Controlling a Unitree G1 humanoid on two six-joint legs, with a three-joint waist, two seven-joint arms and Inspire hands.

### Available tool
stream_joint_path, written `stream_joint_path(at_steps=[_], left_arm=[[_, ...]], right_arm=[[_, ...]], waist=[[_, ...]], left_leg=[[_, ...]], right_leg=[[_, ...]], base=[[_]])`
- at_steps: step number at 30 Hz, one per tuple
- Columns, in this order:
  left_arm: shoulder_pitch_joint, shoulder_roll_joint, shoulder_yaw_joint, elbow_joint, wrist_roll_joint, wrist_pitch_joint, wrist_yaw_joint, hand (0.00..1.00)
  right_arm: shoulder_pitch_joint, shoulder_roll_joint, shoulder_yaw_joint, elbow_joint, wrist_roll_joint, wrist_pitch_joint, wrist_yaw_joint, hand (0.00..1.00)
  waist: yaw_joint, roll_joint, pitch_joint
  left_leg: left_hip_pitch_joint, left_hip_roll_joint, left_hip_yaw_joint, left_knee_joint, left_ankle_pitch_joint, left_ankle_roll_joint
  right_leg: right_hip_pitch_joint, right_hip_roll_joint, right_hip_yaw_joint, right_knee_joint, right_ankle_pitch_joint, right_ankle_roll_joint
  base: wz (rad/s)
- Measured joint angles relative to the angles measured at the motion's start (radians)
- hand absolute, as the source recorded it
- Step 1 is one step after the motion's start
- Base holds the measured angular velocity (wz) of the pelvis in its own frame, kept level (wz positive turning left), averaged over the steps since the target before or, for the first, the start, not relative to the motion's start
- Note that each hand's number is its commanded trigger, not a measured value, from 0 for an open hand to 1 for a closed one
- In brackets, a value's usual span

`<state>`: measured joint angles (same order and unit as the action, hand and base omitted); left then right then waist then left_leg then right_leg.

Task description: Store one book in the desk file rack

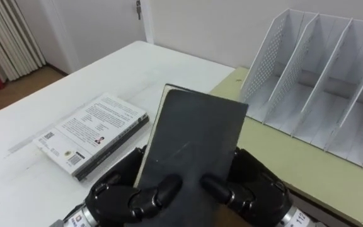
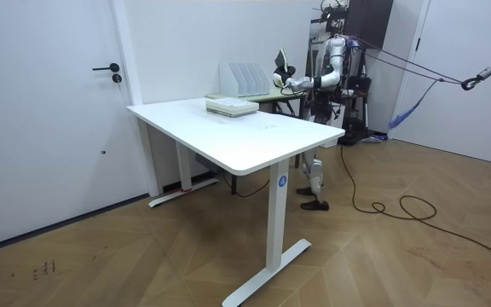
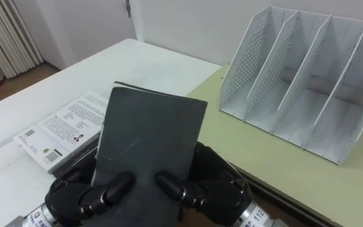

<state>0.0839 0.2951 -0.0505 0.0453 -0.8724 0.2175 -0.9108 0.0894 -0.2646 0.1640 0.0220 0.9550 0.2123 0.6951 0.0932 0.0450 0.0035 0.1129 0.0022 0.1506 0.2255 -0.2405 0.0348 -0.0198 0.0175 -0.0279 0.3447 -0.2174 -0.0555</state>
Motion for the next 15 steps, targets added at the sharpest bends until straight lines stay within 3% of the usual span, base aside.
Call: stream_joint_path(at_steps=[9,11,13,14,15], left_arm=[[0.0,0.013,-0.009,0.054,-0.006,0.017,0.004,1.0],[-0.001,0.014,-0.013,0.059,-0.006,0.017,0.005,0.71],[-0.001,0.015,-0.011,0.063,-0.007,0.017,0.005,0.07],[-0.001,0.016,-0.011,0.064,-0.007,0.017,0.005,0.0],[-0.001,0.016,-0.011,0.067,-0.007,0.016,0.005,0.0]], right_arm=[[0.0,-0.018,0.022,-0.003,-0.018,0.0,-0.009,1.0],[0.0,-0.019,0.026,-0.003,-0.011,0.0,-0.007,1.0],[0.0,-0.02,0.032,-0.003,-0.01,0.0,-0.003,1.0],[0.0,-0.02,0.033,-0.003,-0.01,0.0,0.0,1.0],[0.0,-0.02,0.034,-0.003,-0.01,0.0,0.001,1.0]], waist=[[-0.001,-0.008,-0.0045],[-0.001,-0.008,-0.0045],[-0.002,-0.008,-0.0044],[-0.002,-0.009,-0.0039],[-0.002,-0.009,-0.0037]], left_leg=[[0.001,0.002,0.0,0.006,-0.002,-0.003],[0.0,0.003,0.0,0.008,-0.002,-0.003],[0.0,0.003,0.0,0.008,-0.002,-0.003],[0.0,0.003,0.0,0.009,-0.002,-0.003],[0.0,0.003,0.0,0.009,-0.002,-0.003]], right_leg=[[0.002,0.002,-0.001,-0.003,0.0,-0.001],[0.002,0.002,-0.001,-0.002,0.0,-0.001],[0.003,0.002,-0.001,-0.002,0.001,-0.001],[0.006,0.002,-0.002,-0.001,0.001,-0.001],[0.007,0.002,-0.002,-0.001,0.001,-0.001]], base=[[0.0],[0.0],[0.0],[0.0],[0.0]])
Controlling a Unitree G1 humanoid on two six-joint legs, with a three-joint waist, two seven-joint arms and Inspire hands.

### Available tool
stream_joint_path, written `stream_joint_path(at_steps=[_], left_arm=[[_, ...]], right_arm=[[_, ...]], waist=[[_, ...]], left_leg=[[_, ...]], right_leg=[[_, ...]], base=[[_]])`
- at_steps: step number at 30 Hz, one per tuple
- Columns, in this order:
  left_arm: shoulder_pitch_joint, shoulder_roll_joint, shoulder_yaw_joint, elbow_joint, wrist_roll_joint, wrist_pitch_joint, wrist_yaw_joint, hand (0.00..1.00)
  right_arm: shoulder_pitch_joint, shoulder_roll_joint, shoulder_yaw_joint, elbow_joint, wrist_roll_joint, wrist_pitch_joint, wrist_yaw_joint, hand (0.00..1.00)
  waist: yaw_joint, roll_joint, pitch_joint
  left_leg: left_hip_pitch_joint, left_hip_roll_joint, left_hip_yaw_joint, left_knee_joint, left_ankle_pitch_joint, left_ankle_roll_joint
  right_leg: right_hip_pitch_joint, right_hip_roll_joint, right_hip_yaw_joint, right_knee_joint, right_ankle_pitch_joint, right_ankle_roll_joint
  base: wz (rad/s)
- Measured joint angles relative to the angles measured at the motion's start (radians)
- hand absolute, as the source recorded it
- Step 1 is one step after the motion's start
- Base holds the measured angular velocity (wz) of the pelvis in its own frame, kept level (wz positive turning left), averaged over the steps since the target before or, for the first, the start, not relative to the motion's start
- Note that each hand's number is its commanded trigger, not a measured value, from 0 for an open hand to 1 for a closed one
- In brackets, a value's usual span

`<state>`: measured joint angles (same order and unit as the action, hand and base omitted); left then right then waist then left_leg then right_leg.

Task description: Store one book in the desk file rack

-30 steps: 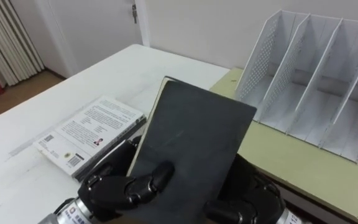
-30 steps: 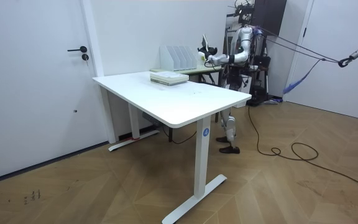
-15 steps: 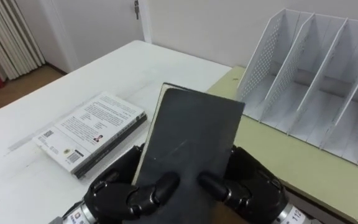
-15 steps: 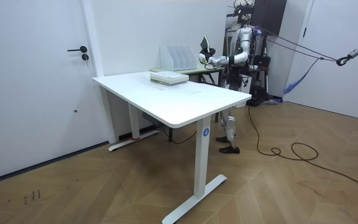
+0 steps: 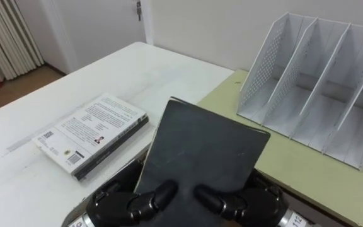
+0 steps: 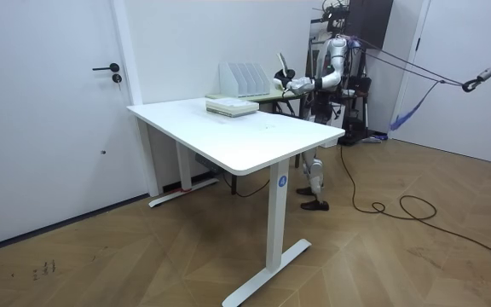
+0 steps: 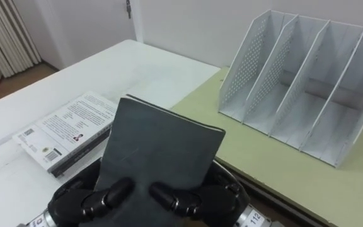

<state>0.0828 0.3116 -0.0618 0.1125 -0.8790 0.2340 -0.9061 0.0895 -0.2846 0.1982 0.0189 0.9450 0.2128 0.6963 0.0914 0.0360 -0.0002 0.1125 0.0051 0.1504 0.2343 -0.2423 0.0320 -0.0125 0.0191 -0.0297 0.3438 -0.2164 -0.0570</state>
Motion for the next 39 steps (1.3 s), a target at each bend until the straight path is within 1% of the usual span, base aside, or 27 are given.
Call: stream_joint_path(at_steps=[3,5,10,12,13,15,17,20,22,24,25,26,27,28,31,32,36,37,38,39], left_arm=[[0.0,0.005,-0.002,0.038,0.0,-0.001,0.009,0.0],[0.0,0.019,-0.018,0.059,0.0,-0.001,0.03,0.0],[0.0,0.019,-0.022,0.075,0.001,-0.001,0.032,0.0],[0.0,0.019,-0.024,0.087,0.01,-0.002,0.034,0.0],[0.0,0.019,-0.028,0.098,0.011,-0.003,0.037,0.0],[0.0,0.019,-0.031,0.113,0.024,-0.003,0.043,0.0],[0.0,0.019,-0.035,0.14,0.048,-0.003,0.051,0.0],[0.0,0.018,-0.044,0.211,0.099,-0.003,0.053,0.0],[-0.001,0.018,-0.058,0.275,0.117,-0.004,0.073,0.0],[0.002,0.018,-0.067,0.306,0.143,-0.003,0.079,0.0],[0.002,0.016,-0.069,0.317,0.196,-0.003,0.09,0.0],[0.001,0.014,-0.071,0.351,0.267,-0.013,0.098,0.0],[0.0,0.012,-0.073,0.375,0.299,-0.019,0.105,0.0],[0.001,0.011,-0.077,0.428,0.359,-0.023,0.125,0.0],[0.002,0.006,-0.097,0.507,0.464,-0.024,0.185,0.0],[0.002,0.0,-0.099,0.537,0.501,-0.035,0.202,0.0],[0.005,-0.029,-0.097,0.66,0.566,-0.067,0.276,0.0],[0.017,-0.033,-0.097,0.684,0.585,-0.07,0.301,0.0],[0.029,-0.034,-0.096,0.699,0.592,-0.076,0.323,0.0],[0.034,-0.035,-0.096,0.708,0.596,-0.082,0.336,0.0]], right_arm=[[0.0,-0.003,0.012,0.0,0.0,0.0,0.001,1.0],[0.0,0.0,0.022,0.0,0.0,0.001,0.003,1.0],[-0.001,-0.001,0.023,0.0,0.0,0.004,0.017,1.0],[-0.011,-0.004,0.023,0.0,-0.001,0.004,0.018,1.0],[-0.018,-0.018,0.022,0.0,-0.005,0.005,0.018,1.0],[-0.024,-0.022,0.021,0.0,-0.005,0.006,0.019,1.0],[-0.026,-0.025,0.014,0.0,-0.009,0.006,0.023,1.0],[-0.026,-0.036,0.01,0.0,-0.008,0.006,0.027,1.0],[-0.026,-0.039,0.007,0.004,-0.008,0.006,0.027,1.0],[-0.026,-0.043,0.004,0.007,-0.003,0.006,0.026,1.0],[-0.026,-0.04,-0.003,0.007,0.0,0.006,0.026,1.0],[-0.027,-0.033,-0.014,0.004,-0.001,0.006,0.026,1.0],[-0.029,-0.03,-0.017,0.003,0.0,0.006,0.024,1.0],[-0.037,-0.025,-0.025,-0.001,0.002,0.004,0.015,1.0],[-0.061,-0.028,-0.031,-0.002,0.043,-0.007,-0.015,1.0],[-0.071,-0.027,-0.037,-0.006,0.044,-0.009,-0.031,1.0],[-0.1,-0.02,-0.073,-0.013,0.043,-0.017,-0.098,1.0],[-0.104,-0.016,-0.09,-0.013,0.042,-0.023,-0.126,1.0],[-0.106,-0.011,-0.111,-0.016,0.042,-0.031,-0.15,1.0],[-0.106,-0.009,-0.121,-0.019,0.039,-0.036,-0.164,1.0]], waist=[[-0.004,0.0,0.0003],[-0.005,0.0,0.0007],[-0.004,0.0,0.0023],[-0.008,0.004,0.0046],[-0.008,0.006,0.0051],[-0.007,0.006,0.0047],[-0.01,0.006,0.0048],[-0.013,0.005,0.0051],[-0.015,-0.002,0.0092],[-0.013,-0.01,0.0129],[-0.021,-0.018,0.0137],[-0.023,-0.019,0.0125],[-0.022,-0.019,0.0119],[-0.027,-0.019,0.0097],[-0.035,-0.023,0.0077],[-0.038,-0.025,0.0063],[-0.051,-0.025,0.0055],[-0.055,-0.026,0.0012],[-0.059,-0.028,-0.0011],[-0.062,-0.028,-0.0009]], left_leg=[[0.0,0.001,0.0,0.002,0.0,0.0],[-0.001,0.001,0.0,0.003,0.0,0.0],[-0.005,0.001,0.0,0.003,0.0,0.0],[-0.006,0.001,0.0,0.002,0.0,0.0],[-0.01,0.001,0.0,0.001,0.0,0.0],[-0.014,0.001,0.002,0.001,0.0,0.0],[-0.015,0.001,0.001,0.001,0.0,0.0],[-0.014,0.001,0.002,0.001,0.0,0.0],[-0.014,0.001,0.0,0.001,0.0,0.0],[-0.015,0.001,0.0,0.0,0.0,0.0],[-0.015,0.001,-0.003,-0.001,0.0,0.0],[-0.014,0.001,-0.006,-0.004,0.0,0.0],[-0.013,0.001,-0.007,-0.005,0.0,0.0],[-0.011,0.001,-0.006,-0.009,0.0,0.0],[-0.004,-0.001,-0.004,-0.015,0.001,0.0],[-0.003,-0.001,-0.004,-0.017,0.001,0.0],[0.021,-0.001,-0.008,-0.019,0.001,0.0],[0.025,-0.001,-0.01,-0.02,0.0,0.0],[0.028,-0.001,-0.012,-0.022,0.0,0.0],[0.03,-0.001,-0.014,-0.024,0.0,0.0]], right_leg=[[0.002,0.0,-0.002,-0.001,0.0,0.0],[0.002,0.0,-0.003,-0.001,0.0,-0.001],[0.003,-0.001,-0.004,-0.004,0.001,-0.001],[0.001,0.0,-0.004,-0.003,0.001,-0.001],[-0.002,-0.001,-0.004,-0.002,0.001,-0.001],[-0.007,0.0,-0.004,-0.001,0.001,-0.001],[-0.009,0.0,-0.003,0.0,0.001,-0.001],[-0.007,0.0,-0.003,-0.001,0.0,-0.001],[-0.007,0.0,-0.004,-0.003,0.0,-0.001],[-0.007,0.0,-0.005,-0.006,0.0,-0.001],[-0.007,0.001,-0.006,-0.008,0.001,-0.001],[-0.004,0.001,-0.008,-0.015,0.003,0.0],[-0.002,0.001,-0.009,-0.017,0.004,0.0],[0.0,0.001,-0.008,-0.017,0.004,0.0],[-0.002,0.002,-0.004,-0.018,0.004,0.0],[0.0,0.002,-0.004,-0.018,0.004,0.0],[0.033,0.003,-0.007,-0.04,0.006,0.003],[0.037,0.004,-0.007,-0.054,0.008,0.005],[0.041,0.004,-0.007,-0.058,0.008,0.006],[0.047,0.004,-0.01,-0.065,0.009,0.007]], base=[[0.0],[0.0],[0.0],[0.0],[0.0],[0.0],[0.0],[0.0],[0.0],[0.0],[0.06],[0.05],[0.0],[0.0],[-0.04],[0.0],[0.04],[0.0],[0.04],[0.06]])
